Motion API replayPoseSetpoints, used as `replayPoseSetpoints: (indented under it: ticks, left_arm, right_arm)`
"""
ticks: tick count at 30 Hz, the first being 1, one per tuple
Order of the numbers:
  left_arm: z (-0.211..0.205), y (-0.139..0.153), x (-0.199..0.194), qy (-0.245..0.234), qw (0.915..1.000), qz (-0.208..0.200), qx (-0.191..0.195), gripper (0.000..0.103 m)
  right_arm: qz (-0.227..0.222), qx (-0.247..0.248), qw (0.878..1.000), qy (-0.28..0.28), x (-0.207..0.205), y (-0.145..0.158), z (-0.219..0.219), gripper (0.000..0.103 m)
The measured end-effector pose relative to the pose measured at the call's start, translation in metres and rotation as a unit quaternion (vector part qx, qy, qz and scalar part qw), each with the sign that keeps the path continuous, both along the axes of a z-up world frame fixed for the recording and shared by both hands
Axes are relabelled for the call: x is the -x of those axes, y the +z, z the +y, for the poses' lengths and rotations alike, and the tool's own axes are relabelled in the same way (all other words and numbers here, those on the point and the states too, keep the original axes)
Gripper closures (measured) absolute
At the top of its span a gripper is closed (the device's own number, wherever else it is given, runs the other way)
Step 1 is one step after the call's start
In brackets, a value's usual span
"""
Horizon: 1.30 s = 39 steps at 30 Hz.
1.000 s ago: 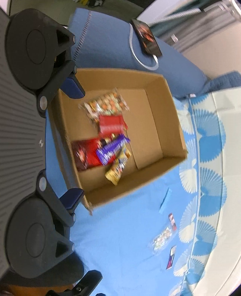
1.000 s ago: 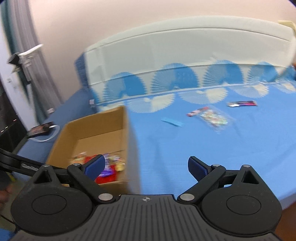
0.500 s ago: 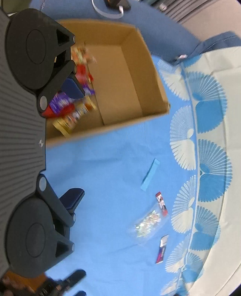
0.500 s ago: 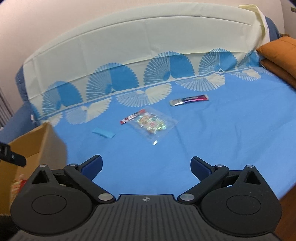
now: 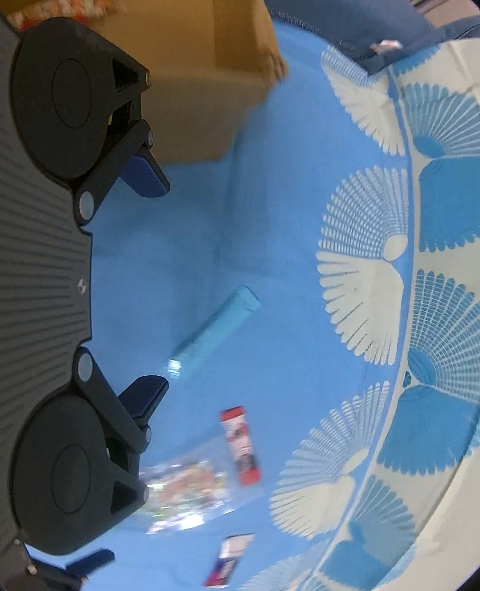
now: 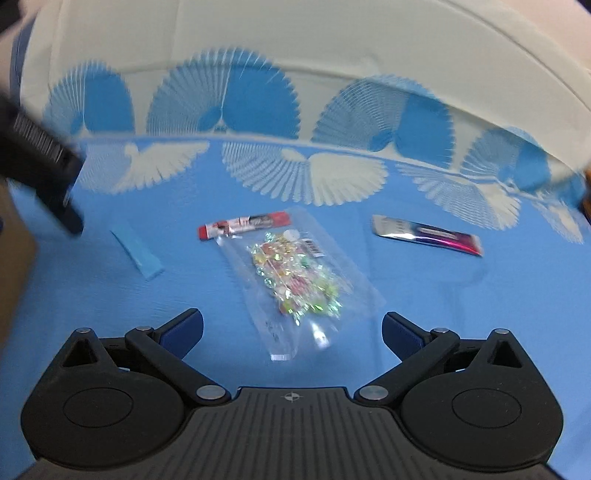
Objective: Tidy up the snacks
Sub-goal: 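Move both tools toward the blue stick and clear candy bag, then grasp the blue stick with the left tool while the right tool grasps the clear candy bag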
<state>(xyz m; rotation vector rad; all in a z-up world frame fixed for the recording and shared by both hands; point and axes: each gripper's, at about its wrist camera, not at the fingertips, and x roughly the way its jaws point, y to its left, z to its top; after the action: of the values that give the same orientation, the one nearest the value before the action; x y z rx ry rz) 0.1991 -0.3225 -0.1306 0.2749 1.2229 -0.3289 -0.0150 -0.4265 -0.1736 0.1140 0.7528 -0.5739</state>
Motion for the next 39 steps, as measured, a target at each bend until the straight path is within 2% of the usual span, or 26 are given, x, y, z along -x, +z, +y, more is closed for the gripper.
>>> replayPoseSetpoints:
  ticks: [4, 6, 7, 8, 9, 11, 12, 15, 16, 17, 18, 19, 20, 22, 23, 25, 27, 33, 39]
  left_arm:
    - [-0.011, -0.033, -0.027, 0.023, 0.9995, 0.021, 0.010, 0.000]
    - [-0.016, -0.053, -0.040, 0.030, 0.9989, 0.034, 0.007, 0.000]
    - [-0.018, -0.065, -0.047, 0.033, 0.9981, 0.052, 0.005, 0.000]
    - [-0.018, -0.076, -0.053, 0.040, 0.9964, 0.075, 0.004, 0.000]
    - [-0.017, -0.083, -0.058, 0.049, 0.9945, 0.092, 0.010, 0.000]
    - [-0.017, -0.081, -0.057, 0.060, 0.9955, 0.073, 0.012, 0.000]
    - [-0.019, -0.082, -0.057, 0.060, 0.9956, 0.071, 0.010, 0.000]
    - [-0.022, -0.082, -0.054, 0.061, 0.9962, 0.061, 0.005, 0.001]
    - [-0.022, -0.079, -0.052, 0.057, 0.9966, 0.059, 0.005, 0.005]
    - [-0.022, -0.074, -0.050, 0.055, 0.9972, 0.051, 0.008, 0.025]
    - [-0.021, -0.065, -0.046, 0.050, 0.9978, 0.039, 0.020, 0.070]
    - [-0.020, -0.058, -0.045, 0.039, 0.9979, 0.040, 0.032, 0.089]
    - [-0.019, -0.053, -0.044, 0.032, 0.9974, 0.047, 0.045, 0.088]
    - [-0.014, -0.041, -0.039, 0.019, 0.9977, 0.026, 0.059, 0.088]
    - [-0.010, -0.035, -0.033, 0.006, 0.9981, 0.011, 0.060, 0.088]
    - [-0.002, -0.022, -0.020, -0.016, 0.9978, -0.005, 0.064, 0.088]
    - [0.005, -0.010, -0.008, -0.035, 0.9971, -0.014, 0.066, 0.088]
    - [0.044, 0.022, 0.049, -0.080, 0.9941, -0.027, 0.069, 0.088]
    - [0.088, 0.059, 0.110, -0.124, 0.9878, -0.069, 0.064, 0.088]
  right_arm:
    - [0.030, 0.028, 0.999, 0.001, -0.037, -0.037, -0.011, 0.000]
    - [0.039, 0.059, 0.997, 0.008, -0.048, -0.054, -0.016, 0.000]
    - [0.010, 0.084, 0.996, 0.014, -0.048, -0.058, -0.021, 0.000]
    - [0.007, 0.098, 0.995, 0.006, -0.049, -0.063, -0.027, 0.000]
    - [-0.009, 0.085, 0.996, 0.003, -0.048, -0.067, -0.035, 0.000]
    - [-0.047, -0.006, 0.998, -0.028, -0.041, -0.071, -0.061, 0.000]
    - [-0.056, -0.018, 0.998, -0.036, -0.038, -0.071, -0.066, 0.000]
    - [-0.050, -0.006, 0.998, -0.027, -0.040, -0.074, -0.066, 0.000]
    - [-0.050, -0.006, 0.998, -0.027, -0.041, -0.075, -0.066, 0.001]
    - [-0.051, -0.007, 0.998, -0.025, -0.040, -0.074, -0.065, 0.015]
    - [-0.060, -0.004, 0.998, -0.019, -0.038, -0.069, -0.061, 0.043]
    - [-0.063, -0.002, 0.998, -0.006, -0.038, -0.066, -0.056, 0.055]
    - [-0.061, 0.003, 0.998, 0.000, -0.038, -0.061, -0.050, 0.068]
    - [-0.061, -0.016, 0.998, -0.005, -0.036, -0.053, -0.046, 0.074]
    - [-0.075, -0.048, 0.996, -0.011, -0.031, -0.050, -0.048, 0.076]
    - [-0.100, -0.102, 0.989, -0.035, -0.017, -0.043, -0.052, 0.078]
    - [-0.113, -0.130, 0.984, -0.052, -0.004, -0.036, -0.048, 0.079]
    - [-0.137, -0.149, 0.978, -0.056, 0.046, -0.007, -0.001, 0.082]
    - [-0.116, -0.169, 0.976, -0.070, 0.084, 0.012, 0.052, 0.083]
